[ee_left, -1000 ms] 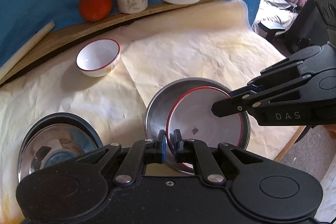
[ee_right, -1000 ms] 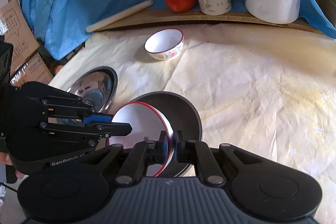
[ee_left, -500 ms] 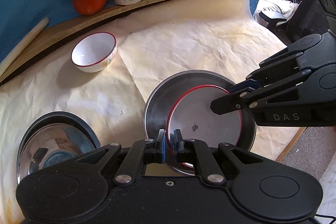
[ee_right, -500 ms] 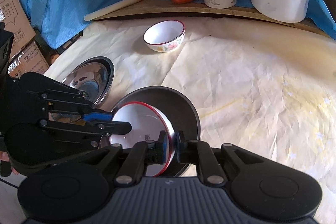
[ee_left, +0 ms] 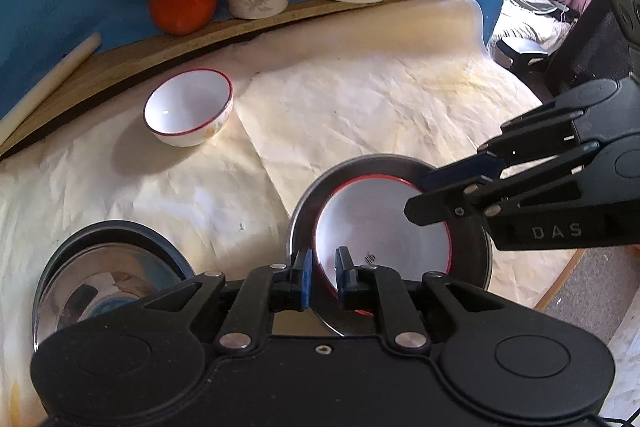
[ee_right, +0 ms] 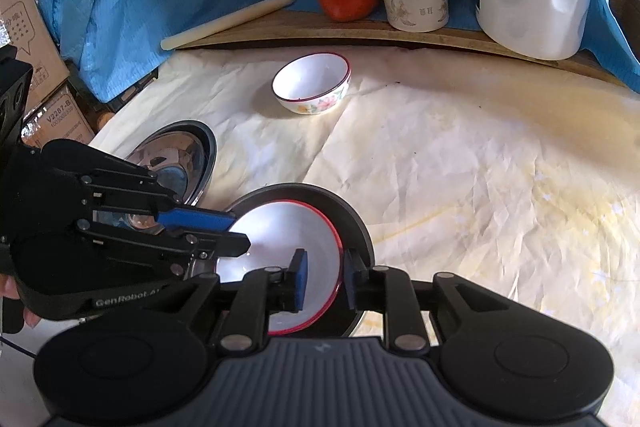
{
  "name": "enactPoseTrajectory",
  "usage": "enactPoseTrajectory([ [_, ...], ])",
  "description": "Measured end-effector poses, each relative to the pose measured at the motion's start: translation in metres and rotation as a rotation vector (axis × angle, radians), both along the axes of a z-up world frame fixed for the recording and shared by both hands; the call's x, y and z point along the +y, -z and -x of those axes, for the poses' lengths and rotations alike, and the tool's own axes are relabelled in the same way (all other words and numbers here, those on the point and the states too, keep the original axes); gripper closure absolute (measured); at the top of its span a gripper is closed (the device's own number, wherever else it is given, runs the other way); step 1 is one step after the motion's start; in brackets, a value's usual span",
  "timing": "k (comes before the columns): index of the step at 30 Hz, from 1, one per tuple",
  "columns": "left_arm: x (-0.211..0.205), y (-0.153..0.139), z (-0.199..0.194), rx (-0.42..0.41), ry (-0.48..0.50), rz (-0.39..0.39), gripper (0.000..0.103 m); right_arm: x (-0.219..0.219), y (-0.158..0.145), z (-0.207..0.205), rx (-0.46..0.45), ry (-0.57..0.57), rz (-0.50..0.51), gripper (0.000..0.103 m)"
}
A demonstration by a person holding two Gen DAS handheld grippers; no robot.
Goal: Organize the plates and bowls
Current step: 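Open both grippers to release the white bowl, then close the left gripper on the floral bowl rim while the right gripper grips its other side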
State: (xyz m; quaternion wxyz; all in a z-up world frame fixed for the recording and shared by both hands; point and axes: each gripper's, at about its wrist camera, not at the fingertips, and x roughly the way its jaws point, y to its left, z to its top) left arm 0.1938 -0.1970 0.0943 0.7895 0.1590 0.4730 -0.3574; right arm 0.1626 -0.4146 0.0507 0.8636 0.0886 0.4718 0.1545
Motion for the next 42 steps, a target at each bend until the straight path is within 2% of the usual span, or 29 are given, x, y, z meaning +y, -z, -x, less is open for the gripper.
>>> enactPoseTrajectory([
  [5,0.005,-0.008,-0.004,-0.010,-0.015,0.039,0.089,0.001,-0.003,0.003,-0.019,-0.001,-0.005,0.078],
  [7,0.008,-0.012,-0.007,-0.022,-0.033,0.053,0.085,0.002,-0.005,0.003,-0.029,0.003,-0.005,0.078],
  [13,0.025,-0.021,-0.026,-0.050,-0.152,0.116,0.075,0.000,-0.007,-0.001,-0.045,0.006,-0.024,0.068],
  [18,0.036,-0.025,-0.044,-0.070,-0.241,0.161,0.051,-0.004,-0.007,-0.007,-0.072,0.021,-0.054,0.056],
  [21,0.043,-0.024,-0.057,-0.086,-0.305,0.182,0.040,-0.007,-0.007,-0.014,-0.090,0.033,-0.076,0.038],
  [23,0.050,-0.021,-0.064,-0.100,-0.369,0.192,0.026,-0.012,-0.006,-0.024,-0.097,0.040,-0.101,0.028],
  [27,0.059,-0.016,-0.087,-0.106,-0.470,0.212,0.015,-0.022,0.003,-0.050,-0.105,0.077,-0.149,0.018],
  [36,0.061,0.009,-0.131,-0.062,-0.574,0.210,0.007,-0.022,0.024,-0.110,-0.120,0.092,-0.186,0.007],
  [42,0.058,0.021,-0.148,-0.063,-0.584,0.192,0.003,-0.017,0.038,-0.130,-0.138,0.101,-0.175,0.005],
])
